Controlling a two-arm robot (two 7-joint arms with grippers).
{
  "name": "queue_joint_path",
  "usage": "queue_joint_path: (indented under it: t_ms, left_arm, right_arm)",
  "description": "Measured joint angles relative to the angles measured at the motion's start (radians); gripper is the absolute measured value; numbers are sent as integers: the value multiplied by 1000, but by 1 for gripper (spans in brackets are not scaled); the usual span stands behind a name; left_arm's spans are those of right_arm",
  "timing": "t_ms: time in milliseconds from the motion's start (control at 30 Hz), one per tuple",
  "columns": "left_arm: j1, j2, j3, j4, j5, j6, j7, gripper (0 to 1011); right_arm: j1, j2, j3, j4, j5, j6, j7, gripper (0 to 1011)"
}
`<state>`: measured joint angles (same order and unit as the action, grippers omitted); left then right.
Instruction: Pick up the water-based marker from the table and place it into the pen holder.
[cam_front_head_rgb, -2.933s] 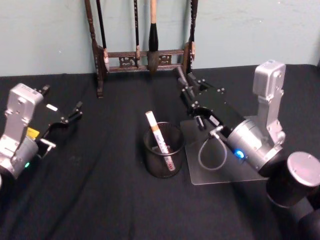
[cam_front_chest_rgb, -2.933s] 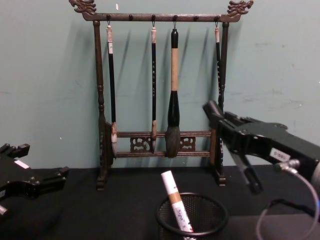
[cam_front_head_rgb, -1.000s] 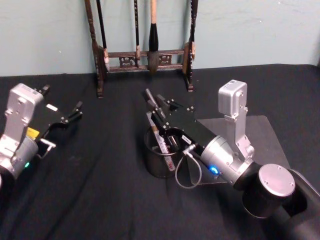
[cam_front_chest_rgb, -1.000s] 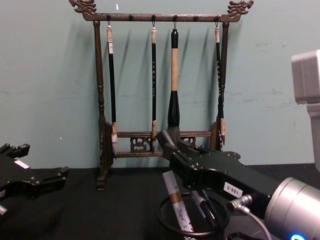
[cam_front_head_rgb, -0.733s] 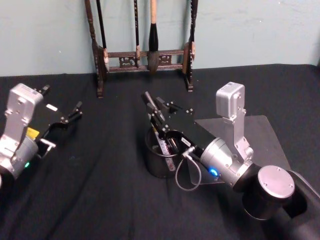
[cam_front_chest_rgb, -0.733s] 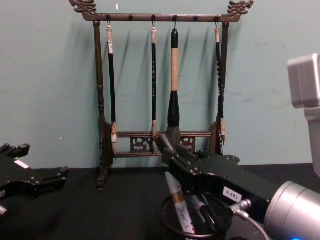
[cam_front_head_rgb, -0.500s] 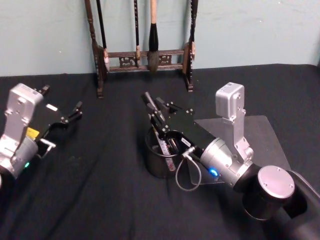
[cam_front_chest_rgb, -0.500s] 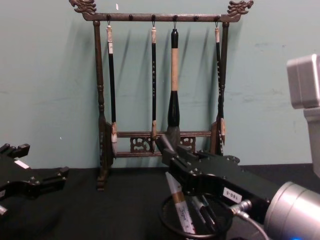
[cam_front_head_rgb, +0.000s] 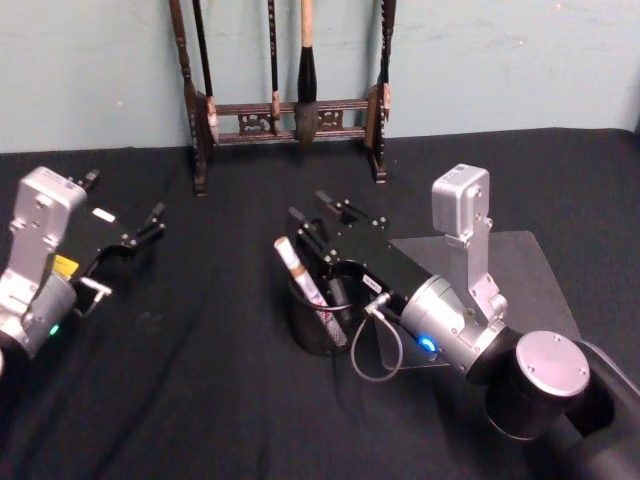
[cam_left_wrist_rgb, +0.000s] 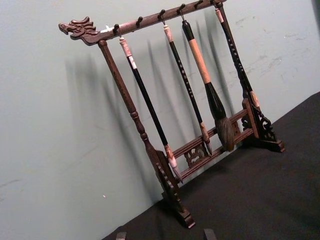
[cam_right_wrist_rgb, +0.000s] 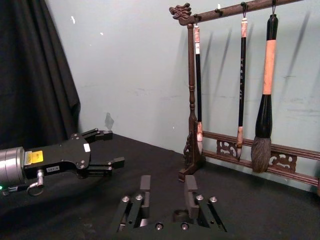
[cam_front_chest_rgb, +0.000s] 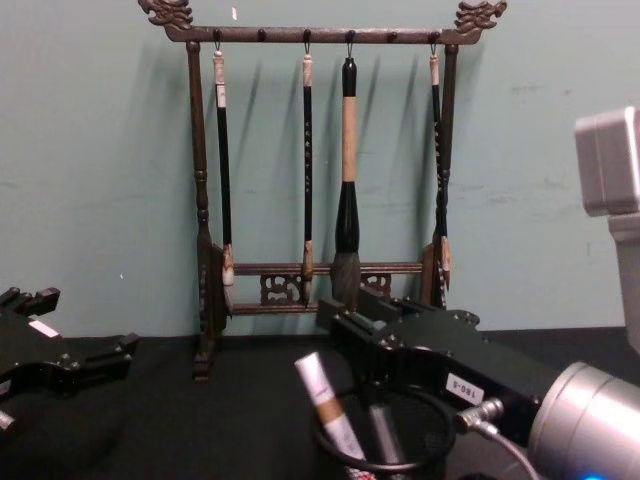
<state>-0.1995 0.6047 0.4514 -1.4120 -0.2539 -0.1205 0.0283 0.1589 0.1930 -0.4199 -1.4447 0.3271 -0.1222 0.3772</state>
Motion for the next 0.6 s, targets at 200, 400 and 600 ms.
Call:
queue_joint_path:
  t_ms: [200,400,600]
  left_arm:
    - [0,0,0,0,0,0,0,1001]
    - [0,0,0,0,0,0,0,1001]
    - [0,0,0,0,0,0,0,1001]
  right_arm:
    - [0,0,0,0,0,0,1,613]
    - [0,0,0,0,1,-1,1,763]
    - [0,0,2,0,4,0,1,959]
